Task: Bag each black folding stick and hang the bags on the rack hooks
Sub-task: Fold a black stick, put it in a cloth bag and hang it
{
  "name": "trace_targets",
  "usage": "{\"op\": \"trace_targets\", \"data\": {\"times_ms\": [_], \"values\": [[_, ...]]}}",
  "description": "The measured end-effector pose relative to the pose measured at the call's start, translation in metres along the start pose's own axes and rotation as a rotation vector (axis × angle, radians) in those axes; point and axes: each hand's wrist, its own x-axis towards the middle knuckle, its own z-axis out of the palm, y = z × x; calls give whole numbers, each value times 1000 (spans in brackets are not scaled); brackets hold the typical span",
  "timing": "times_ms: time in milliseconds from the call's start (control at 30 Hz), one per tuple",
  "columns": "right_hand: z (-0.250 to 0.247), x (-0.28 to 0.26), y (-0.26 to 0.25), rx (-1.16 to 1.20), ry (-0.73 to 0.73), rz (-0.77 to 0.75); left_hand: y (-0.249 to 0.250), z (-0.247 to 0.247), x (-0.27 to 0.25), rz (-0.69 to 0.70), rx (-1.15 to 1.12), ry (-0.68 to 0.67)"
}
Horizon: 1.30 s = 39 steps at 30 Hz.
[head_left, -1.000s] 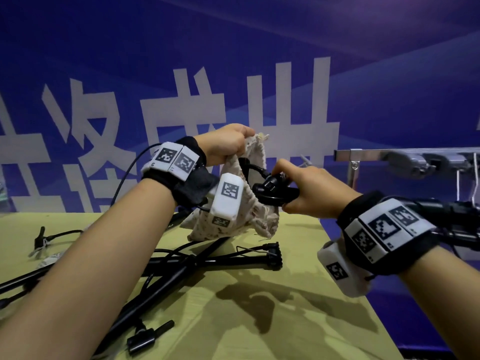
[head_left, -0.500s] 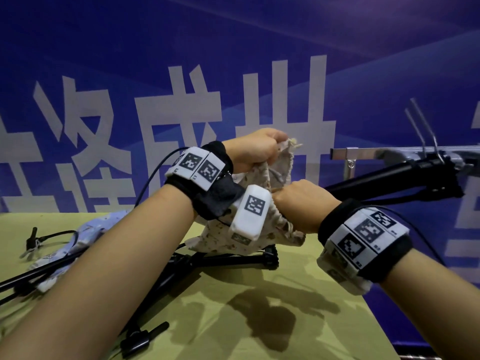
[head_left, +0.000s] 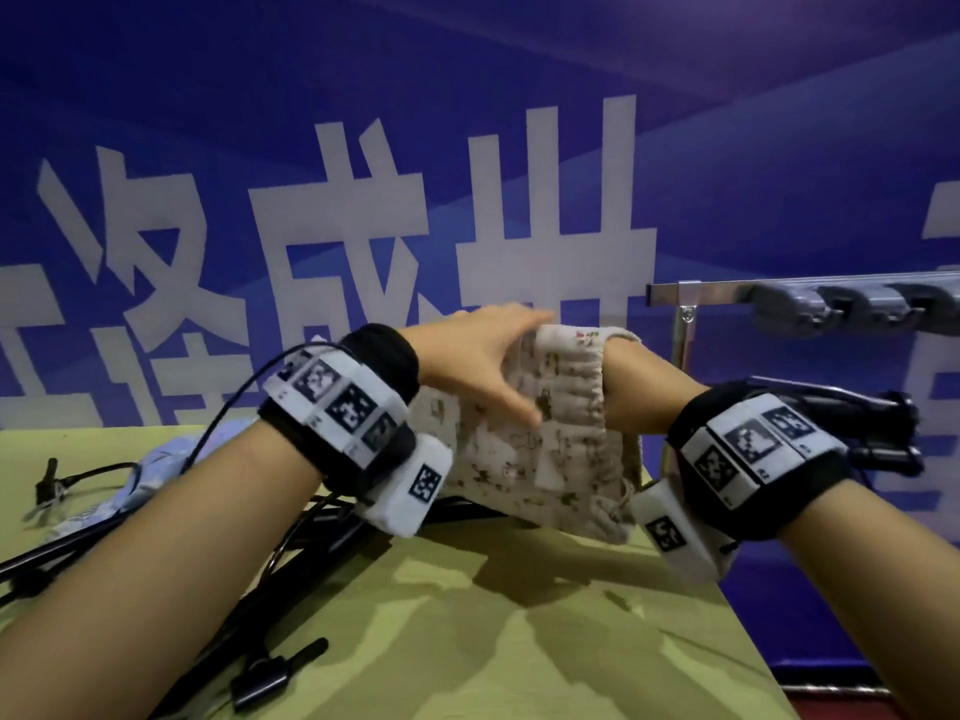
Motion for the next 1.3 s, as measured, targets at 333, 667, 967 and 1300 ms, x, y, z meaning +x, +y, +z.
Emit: {"op": "trace_targets", "data": {"times_ms": [333, 667, 967, 1300], "values": [[6, -5, -4, 597, 182, -33, 11, 39, 23, -92, 587, 326], [-8, -12, 3, 631, 57, 27, 7, 33, 29, -73, 745, 400], [-27, -26, 11, 636, 169, 67, 17, 15, 34, -69, 796, 407], [-58, -76, 61, 1568, 846, 348, 26, -39, 50, -270, 592, 502]]}}
